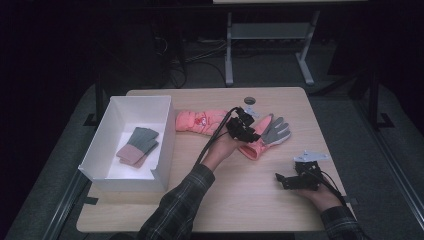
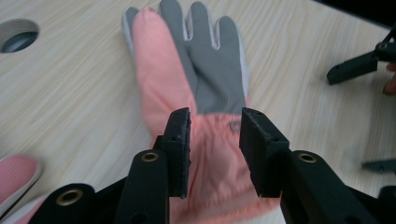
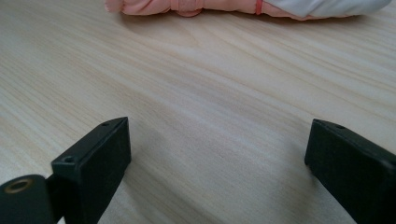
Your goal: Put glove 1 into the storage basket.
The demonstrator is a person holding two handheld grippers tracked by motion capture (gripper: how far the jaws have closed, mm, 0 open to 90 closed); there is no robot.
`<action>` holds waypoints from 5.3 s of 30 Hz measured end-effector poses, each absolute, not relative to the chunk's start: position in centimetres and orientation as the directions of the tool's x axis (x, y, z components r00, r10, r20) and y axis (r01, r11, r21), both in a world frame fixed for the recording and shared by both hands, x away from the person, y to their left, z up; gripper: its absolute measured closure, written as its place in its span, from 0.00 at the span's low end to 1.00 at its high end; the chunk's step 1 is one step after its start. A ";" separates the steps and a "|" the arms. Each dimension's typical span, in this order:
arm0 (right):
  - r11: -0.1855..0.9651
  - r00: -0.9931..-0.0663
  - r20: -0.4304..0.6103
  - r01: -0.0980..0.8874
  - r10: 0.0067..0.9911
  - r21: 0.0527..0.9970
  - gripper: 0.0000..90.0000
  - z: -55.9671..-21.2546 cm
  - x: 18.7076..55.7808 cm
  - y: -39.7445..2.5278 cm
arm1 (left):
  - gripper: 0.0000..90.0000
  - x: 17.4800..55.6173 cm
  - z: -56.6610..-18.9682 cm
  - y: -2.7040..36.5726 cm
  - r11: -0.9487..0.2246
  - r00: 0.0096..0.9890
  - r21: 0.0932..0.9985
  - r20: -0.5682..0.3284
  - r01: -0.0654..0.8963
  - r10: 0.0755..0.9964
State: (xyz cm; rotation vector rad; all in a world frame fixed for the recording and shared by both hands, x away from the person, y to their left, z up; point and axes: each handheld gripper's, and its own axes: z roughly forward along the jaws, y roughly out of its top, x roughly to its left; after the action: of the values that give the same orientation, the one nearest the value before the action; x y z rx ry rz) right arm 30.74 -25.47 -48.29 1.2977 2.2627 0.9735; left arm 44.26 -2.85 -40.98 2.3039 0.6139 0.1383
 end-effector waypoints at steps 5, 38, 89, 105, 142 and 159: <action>0.341 -0.515 0.033 0.613 0.856 0.712 0.07 -48.3 30.7 -25.5 | 0.74 44.6 -41.5 -4.3 -0.618 0.886 0.687 -0.082 0.383 0.457; 0.349 -0.520 0.028 0.611 0.854 0.710 0.07 -48.3 30.8 -25.5 | 1.00 44.4 -40.8 -5.1 -0.652 0.899 0.660 -0.085 0.374 0.430; 0.345 -0.517 0.031 0.615 0.856 0.709 0.07 -48.3 30.7 -25.4 | 0.88 31.4 -40.1 4.0 -0.686 0.945 0.669 -0.080 0.287 0.317; 0.345 -0.515 0.030 0.615 0.857 0.709 0.07 -48.3 30.7 -25.4 | 0.94 40.8 -39.9 7.3 -0.608 0.804 0.667 0.024 0.430 0.594; 0.350 -0.522 0.029 0.611 0.852 0.710 0.05 -48.3 30.8 -25.4 | 1.00 46.1 -43.1 5.6 -0.566 0.764 0.627 -0.074 0.535 0.641; 0.347 -0.520 0.032 0.613 0.854 0.710 0.05 -48.3 30.7 -25.4 | 1.00 44.7 -41.4 1.6 -0.576 0.819 0.666 -0.095 0.474 0.566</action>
State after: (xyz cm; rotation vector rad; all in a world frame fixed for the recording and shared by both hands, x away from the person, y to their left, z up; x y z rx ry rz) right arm 30.74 -25.40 -48.30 1.2955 2.2704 0.9705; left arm 44.69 1.57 -41.44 2.2877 0.7591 0.1660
